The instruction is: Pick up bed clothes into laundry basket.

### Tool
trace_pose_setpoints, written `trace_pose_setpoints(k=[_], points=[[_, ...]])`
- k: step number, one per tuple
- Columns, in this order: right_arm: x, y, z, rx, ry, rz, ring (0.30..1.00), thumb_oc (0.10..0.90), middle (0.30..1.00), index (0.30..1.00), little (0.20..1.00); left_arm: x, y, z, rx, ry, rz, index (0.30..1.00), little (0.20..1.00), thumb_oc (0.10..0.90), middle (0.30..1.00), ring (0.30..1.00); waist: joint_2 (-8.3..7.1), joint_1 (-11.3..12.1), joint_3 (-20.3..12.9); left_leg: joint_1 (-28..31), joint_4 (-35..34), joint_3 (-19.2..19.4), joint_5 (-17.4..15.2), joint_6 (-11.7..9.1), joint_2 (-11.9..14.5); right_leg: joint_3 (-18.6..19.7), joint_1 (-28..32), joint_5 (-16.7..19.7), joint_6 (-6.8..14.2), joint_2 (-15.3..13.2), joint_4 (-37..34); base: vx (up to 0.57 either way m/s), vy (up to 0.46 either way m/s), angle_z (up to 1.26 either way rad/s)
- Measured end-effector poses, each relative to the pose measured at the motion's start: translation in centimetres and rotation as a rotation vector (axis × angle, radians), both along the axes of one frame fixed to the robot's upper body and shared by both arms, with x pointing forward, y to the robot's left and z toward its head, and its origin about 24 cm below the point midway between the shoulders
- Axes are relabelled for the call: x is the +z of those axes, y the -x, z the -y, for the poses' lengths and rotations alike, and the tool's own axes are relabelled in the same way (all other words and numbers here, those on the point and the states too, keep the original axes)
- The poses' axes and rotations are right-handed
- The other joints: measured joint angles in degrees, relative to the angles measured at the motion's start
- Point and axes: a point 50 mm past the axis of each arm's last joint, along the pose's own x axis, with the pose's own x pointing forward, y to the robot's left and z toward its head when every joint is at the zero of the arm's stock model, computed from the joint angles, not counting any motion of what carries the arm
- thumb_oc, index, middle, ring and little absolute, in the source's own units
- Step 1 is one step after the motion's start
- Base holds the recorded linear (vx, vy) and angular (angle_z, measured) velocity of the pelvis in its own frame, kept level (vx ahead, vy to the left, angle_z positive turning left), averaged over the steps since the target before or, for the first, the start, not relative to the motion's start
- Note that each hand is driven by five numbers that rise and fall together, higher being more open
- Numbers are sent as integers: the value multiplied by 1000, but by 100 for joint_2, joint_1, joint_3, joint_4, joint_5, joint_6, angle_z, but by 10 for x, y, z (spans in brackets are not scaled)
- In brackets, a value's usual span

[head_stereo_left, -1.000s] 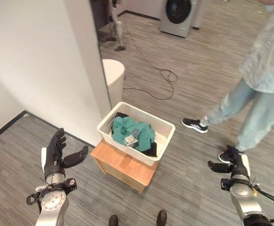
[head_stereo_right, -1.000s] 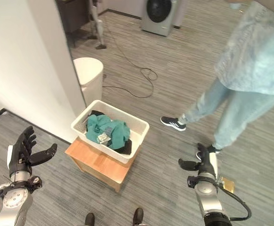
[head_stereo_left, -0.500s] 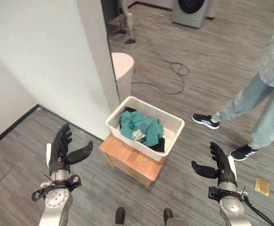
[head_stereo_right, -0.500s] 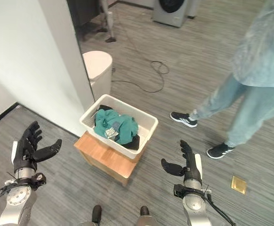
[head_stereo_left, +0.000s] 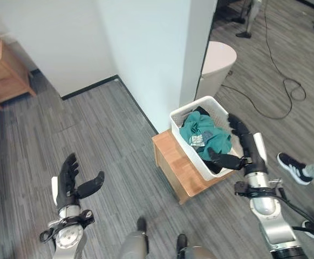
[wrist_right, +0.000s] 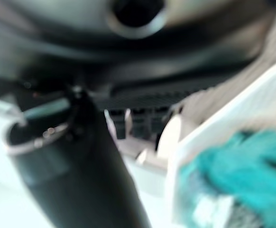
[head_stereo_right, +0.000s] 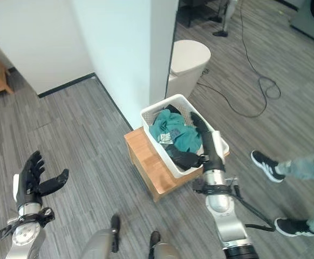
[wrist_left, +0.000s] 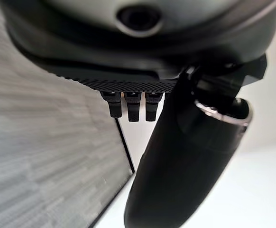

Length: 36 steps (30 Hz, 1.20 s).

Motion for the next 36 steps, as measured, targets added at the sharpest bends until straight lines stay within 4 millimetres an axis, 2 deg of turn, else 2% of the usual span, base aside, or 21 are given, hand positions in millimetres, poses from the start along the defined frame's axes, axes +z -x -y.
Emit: trace_pose_setpoints(k=[3, 5, 7, 8, 9, 11, 12, 13, 14, 16, 19, 24, 26, 27, 28, 29, 30, 31, 32, 34, 36], points=[[25, 8, 3, -1, 26, 118, 900, 800, 900, 900, 900, 1, -5, 10, -43, 20, 22, 900, 900, 800, 900, 900, 251, -594, -329, 932, -123, 570, -327, -8, 704, -1044, 36, -163, 45, -193, 373, -463, 79, 190], [26, 16, 14, -34, 48, 119, 900, 800, 900, 900, 900, 5, -8, 27, -126, 42, 52, 900, 900, 800, 900, 900, 571, -902, -573, 1371, -1652, 884, 186, 53, 955, -1689, 39, -158, 61, -180, 498, -170, 154, 208], [20, 15, 16, -37, 51, 92, 900, 800, 900, 900, 900, 4, -9, 38, -165, 68, 55, 900, 900, 800, 900, 900, 846, -847, -605, 1616, -2507, 811, 526, 283, 873, -1561, -660, -411, 256, -484, 1730, -297, 193, 105], [17, 17, 15, -30, 49, 79, 900, 800, 900, 900, 900, 3, -8, 40, -159, 81, 56, 900, 900, 800, 900, 900, 954, -862, -726, 1442, -2689, 664, 462, 339, 874, -1551, -883, -480, 401, -436, 1306, -401, 96, 121], [12, 16, 9, -8, 35, 62, 900, 800, 900, 900, 900, 7, -11, 34, -142, 72, 72, 900, 900, 800, 900, 900, 771, -827, -710, 1206, -2941, 459, 503, 275, 670, -1459, -852, 383, 465, -428, 278, -252, 41, 168], [-5, 19, 13, -51, 4, -6, 900, 800, 900, 900, 900, 7, -21, 40, -166, 91, 73, 900, 900, 800, 900, 900, 708, -851, -684, 1031, -2915, -116, 556, 41, 551, -1614, -784, 616, 698, -556, 337, -391, 71, 155], [-13, 15, 12, -43, 5, -53, 900, 800, 900, 900, 900, 7, -18, 40, -170, 88, 71, 900, 900, 800, 900, 900, 666, -559, -589, 1001, -2946, -234, 642, 119, 416, -1135, -1001, 451, 721, -796, 1118, -375, 89, 111], [-14, 14, 11, -38, 7, -56, 900, 800, 900, 900, 900, 9, -19, 40, -175, 85, 74, 900, 900, 800, 900, 900, 712, -575, -496, 940, -2870, -437, 619, 147, 428, 151, -1343, 375, 858, -620, 1624, -260, 49, 147], [-14, 14, 9, -28, 2, -57, 900, 800, 900, 900, 900, 15, -19, 35, -188, 50, 86, 900, 900, 800, 900, 900, 707, -547, -495, 759, -2907, -579, 622, 182, 386, 1093, -1412, -47, 1392, -419, 1547, -165, 20, 137], [-13, 9, 4, -19, -19, -45, 900, 800, 900, 900, 900, 23, -21, 23, -204, -20, 91, 900, 900, 800, 900, 900, 425, -425, -434, 655, -3024, -833, 670, 129, 204, 1422, -1281, -181, 1288, -275, 1085, -139, 1, 136], [-10, 2, 4, -29, -32, -30, 900, 800, 900, 900, 900, 21, -18, 21, -194, -13, 77, 900, 900, 800, 900, 900, 624, -247, -283, 434, -3158, -1564, 823, 514, 234, 1924, -819, -760, 982, 269, 1183, -70, -56, 144], [6, -11, -10, 40, -33, 30, 900, 800, 900, 900, 900, 11, 4, 19, -118, 90, 66, 900, 900, 800, 900, 900, 634, 235, -400, 59, -3157, -1908, 478, 1171, 249, 1651, -807, -794, 737, 434, 1095, -27, -155, 69], [11, -17, -19, 83, -30, 49, 900, 800, 900, 900, 900, 8, 9, 20, -113, 131, 57, 900, 900, 800, 900, 900, 598, 393, -378, -88, -2962, -1837, 205, 1027, 64, 1435, -744, -641, 742, 232, 817, -130, -84, 78], [11, -15, -18, 87, -19, 44, 900, 800, 900, 900, 900, 4, 11, 25, -117, 157, 48, 900, 900, 800, 900, 900, 777, 412, -375, -208, -2670, -1787, 1037, 1209, -41, 1244, -586, -562, 746, 315, 762, -290, -69, 170], [4, -10, -10, 60, -20, 14, 900, 800, 900, 900, 900, 7, 4, 32, -131, 187, 78, 900, 900, 800, 900, 900, 834, 196, -385, -243, -2665, -1542, 1413, 565, -165, 742, -159, -578, 772, 162, 420, -301, -52, 177], [3, -10, -9, 59, -15, 5, 900, 800, 900, 900, 900, 8, 4, 33, -130, 198, 86, 900, 900, 800, 900, 900, 854, 264, -398, -249, -2758, -1437, 1560, 563, -262, 661, -80, -597, 784, 173, 442, -284, -68, 210], [9, -14, -10, 77, 3, 18, 900, 800, 900, 900, 900, 16, -2, 37, -142, 228, 142, 900, 900, 800, 900, 900, 1035, 292, -368, -137, -3221, -919, 1664, 803, -81, 374, -353, -749, 708, 223, 808, -223, -76, 115], [17, -21, -20, 118, -13, 51, 900, 800, 900, 900, 900, 24, 0, 28, -134, 206, 176, 900, 900, 800, 900, 900, 1053, 341, -272, -157, -3355, -190, 1282, 450, 94, 310, -449, -765, 727, 339, 722, -159, -80, 142], [17, -20, -22, 124, -33, 49, 900, 800, 900, 900, 900, 26, -7, 23, -145, 196, 172, 900, 900, 800, 900, 900, 887, 351, -203, -176, -3337, 318, 555, 245, 117, 218, -330, -652, 567, 206, 493, -142, -57, 118], [14, -21, -24, 139, -49, 32, 900, 800, 900, 900, 900, 22, -7, 15, -138, 175, 147, 900, 900, 800, 900, 900, 454, 426, -114, -101, -2712, 510, 586, 688, -127, -93, -65, -536, 602, -290, 302, -111, -6, 97], [10, -17, -17, 113, -72, 17, 900, 800, 900, 900, 900, 13, 3, 13, -130, 182, 105, 900, 900, 800, 900, 900, 391, 299, -176, 305, -2229, 597, 541, 699, -88, -445, 367, -511, 661, -429, 107, -6, 34, 91]])
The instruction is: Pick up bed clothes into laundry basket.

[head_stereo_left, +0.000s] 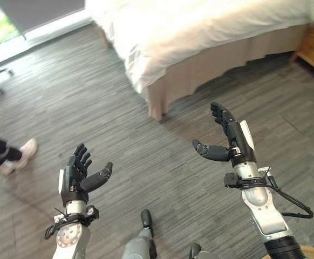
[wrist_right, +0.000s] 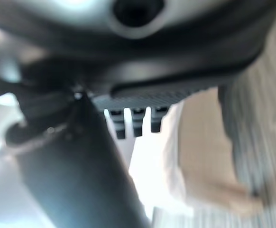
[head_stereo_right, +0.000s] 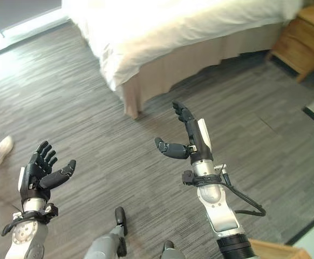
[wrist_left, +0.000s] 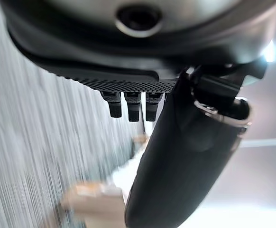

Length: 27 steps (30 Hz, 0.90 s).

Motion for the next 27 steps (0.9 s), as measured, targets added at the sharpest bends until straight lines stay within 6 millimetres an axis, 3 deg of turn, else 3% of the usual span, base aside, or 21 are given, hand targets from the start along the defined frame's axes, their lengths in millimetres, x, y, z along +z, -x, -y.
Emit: trace_pose_setpoints(k=[1, 3, 4, 5, 6, 7, 8, 10, 11, 13, 16, 20, 27], points=[[-1, 2, 9, -34, -15, -6, 900, 800, 900, 900, 900, -5, 5, 3, -7, 14, -22, 900, 900, 800, 900, 900, 187, -85, -150, 274, 9, 0, 80, 14, 55, -183, 127, -27, 77, 51, 36, 35, 54, 118], [-4, 7, 26, -107, -34, -22, 900, 800, 900, 900, 900, -9, 4, 10, -30, 32, -26, 900, 900, 800, 900, 900, 354, -276, -235, 511, -529, -27, 143, 168, 17, -601, 131, -9, 199, 32, 538, 52, 65, 127], [-7, 9, 32, -133, -36, -42, 900, 800, 900, 900, 900, -9, 2, 11, -29, 42, -22, 900, 900, 800, 900, 900, 436, -272, -276, 567, -763, -152, 269, 228, 84, -562, -367, -264, 266, -100, 1262, 68, 61, 79], [-7, 9, 31, -126, -38, -43, 900, 800, 900, 900, 900, -7, 0, 8, -17, 39, -21, 900, 900, 800, 900, 900, 427, -239, -281, 552, -789, -245, 271, 227, 118, -568, -519, -333, 288, -118, 850, 40, 74, 76], [-9, 11, 30, -124, -45, -50, 900, 800, 900, 900, 900, -7, -5, 5, -12, 34, -25, 900, 900, 800, 900, 900, 364, -262, -299, 530, -808, -385, 282, 205, 74, -584, -458, 111, 197, -69, -195, 24, 82, 84], [-14, 13, 31, -131, -54, -67, 900, 800, 900, 900, 900, -7, -8, 4, -18, 21, -36, 900, 900, 800, 900, 900, 278, -310, -342, 521, -830, -547, 293, 173, 4, -554, -352, 818, 262, -57, -419, 6, 60, 102], [-18, 15, 32, -140, -65, -83, 900, 800, 900, 900, 900, -6, -11, 3, -32, -1, -40, 900, 900, 800, 900, 900, 193, -351, -366, 535, -861, -679, 310, 143, -36, -609, -271, 887, 397, -87, -375, 12, 34, 107], [-26, 14, 37, -168, -71, -119, 900, 800, 900, 900, 900, 0, -17, 9, -79, -53, -27, 900, 900, 800, 900, 900, 294, -459, -343, 509, -881, -880, 266, 101, 152, -95, -700, 594, 543, -69, 863, 6, -15, 93], [-27, 14, 36, -167, -88, -120, 900, 800, 900, 900, 900, 2, -17, 8, -86, -71, -24, 900, 900, 800, 900, 900, 289, -473, -341, 500, -939, -1030, 229, 29, 201, 607, -868, 227, 612, 92, 824, 2, -49, 58], [-26, 13, 34, -167, -117, -115, 900, 800, 900, 900, 900, 7, -18, 3, -90, -99, -17, 900, 900, 800, 900, 900, 38, -423, -363, 499, -1082, -1118, 334, -276, 43, 1048, -830, 487, 513, 50, 66, 57, -85, 31], [-29, 13, 36, -191, -143, -123, 900, 800, 900, 900, 900, 3, -11, 4, -78, -82, -35, 900, 900, 800, 900, 900, 114, -258, -372, 514, -1103, -1031, 327, -390, 221, 957, -554, 782, 467, 234, -457, 78, -75, -7], [-31, 13, 37, -195, -142, -129, 900, 800, 900, 900, 900, -8, 1, 9, -50, -27, -64, 900, 900, 800, 900, 900, 62, -237, -398, 536, -1104, -977, 321, -414, 178, 891, -127, 1194, 480, 263, -1280, 66, -35, 1], [-32, 15, 40, -206, -142, -134, 900, 800, 900, 900, 900, -10, 1, 13, -82, 6, -60, 900, 900, 800, 900, 900, 49, -238, -402, 533, -1106, -1149, 336, -455, 134, 642, -5, 1195, 483, 257, -1280, 15, -10, 15]])
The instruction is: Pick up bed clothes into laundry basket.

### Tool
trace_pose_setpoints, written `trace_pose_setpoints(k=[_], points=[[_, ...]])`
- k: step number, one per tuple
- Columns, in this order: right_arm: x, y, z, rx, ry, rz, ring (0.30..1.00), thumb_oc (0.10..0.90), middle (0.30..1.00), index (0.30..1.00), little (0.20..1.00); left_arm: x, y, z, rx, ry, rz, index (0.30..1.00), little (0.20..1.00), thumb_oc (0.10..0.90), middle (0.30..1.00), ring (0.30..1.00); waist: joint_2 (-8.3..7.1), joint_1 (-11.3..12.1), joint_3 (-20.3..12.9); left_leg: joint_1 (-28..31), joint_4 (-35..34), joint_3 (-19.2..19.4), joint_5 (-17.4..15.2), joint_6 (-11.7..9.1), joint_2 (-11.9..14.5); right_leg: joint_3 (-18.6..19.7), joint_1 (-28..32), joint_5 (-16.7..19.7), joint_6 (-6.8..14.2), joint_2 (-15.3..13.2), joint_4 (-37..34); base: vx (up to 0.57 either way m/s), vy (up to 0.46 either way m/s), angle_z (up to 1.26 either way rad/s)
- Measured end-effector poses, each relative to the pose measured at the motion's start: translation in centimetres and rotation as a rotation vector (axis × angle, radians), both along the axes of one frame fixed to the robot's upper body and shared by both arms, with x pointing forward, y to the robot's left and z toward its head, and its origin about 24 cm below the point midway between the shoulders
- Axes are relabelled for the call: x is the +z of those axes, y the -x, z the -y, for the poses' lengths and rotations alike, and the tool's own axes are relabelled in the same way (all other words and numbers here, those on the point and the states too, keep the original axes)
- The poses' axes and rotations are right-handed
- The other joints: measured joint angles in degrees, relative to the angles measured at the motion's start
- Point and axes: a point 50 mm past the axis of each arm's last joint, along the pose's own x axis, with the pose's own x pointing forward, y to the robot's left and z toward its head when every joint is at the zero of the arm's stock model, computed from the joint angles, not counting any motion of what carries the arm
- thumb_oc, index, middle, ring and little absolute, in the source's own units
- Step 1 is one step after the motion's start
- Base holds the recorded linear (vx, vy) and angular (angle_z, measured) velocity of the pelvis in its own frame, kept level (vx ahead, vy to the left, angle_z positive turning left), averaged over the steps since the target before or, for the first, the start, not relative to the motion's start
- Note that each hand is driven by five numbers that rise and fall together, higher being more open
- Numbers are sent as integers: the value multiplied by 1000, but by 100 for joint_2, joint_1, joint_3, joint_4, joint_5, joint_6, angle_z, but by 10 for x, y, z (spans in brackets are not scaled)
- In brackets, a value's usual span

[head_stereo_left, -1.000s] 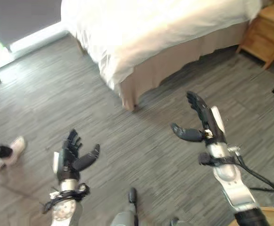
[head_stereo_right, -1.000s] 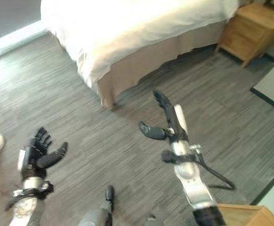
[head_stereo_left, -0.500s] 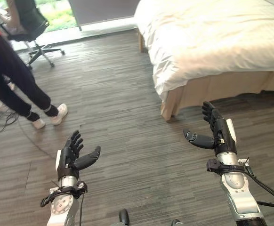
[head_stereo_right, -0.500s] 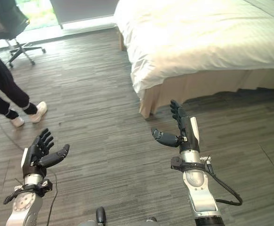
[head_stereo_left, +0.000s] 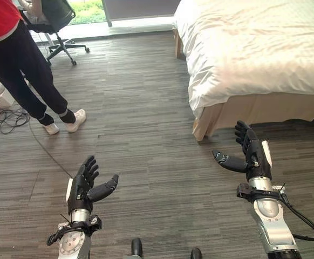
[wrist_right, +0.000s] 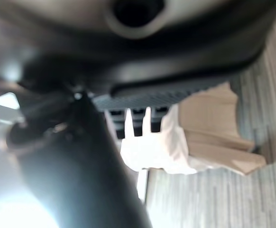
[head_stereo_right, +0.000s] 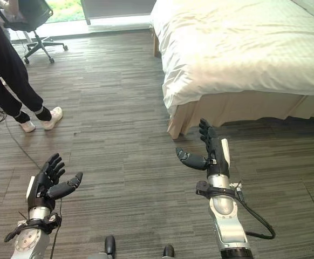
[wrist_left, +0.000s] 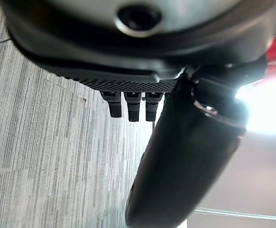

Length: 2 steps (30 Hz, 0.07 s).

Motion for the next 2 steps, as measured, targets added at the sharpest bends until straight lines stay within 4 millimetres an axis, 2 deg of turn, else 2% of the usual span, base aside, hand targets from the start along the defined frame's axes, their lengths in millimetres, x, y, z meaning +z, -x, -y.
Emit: trace_pose_setpoints(k=[2], points=[[0, 0, 0, 0, 0, 0, 900, 800, 900, 900, 900, -1, 1, 0, 2, 15, -1, 900, 900, 800, 900, 900, -5, 19, -3, -14, -2, -20, 1, -55, -1, -17, -1, 13, 20, -5, -1, 5, -13, 8]])
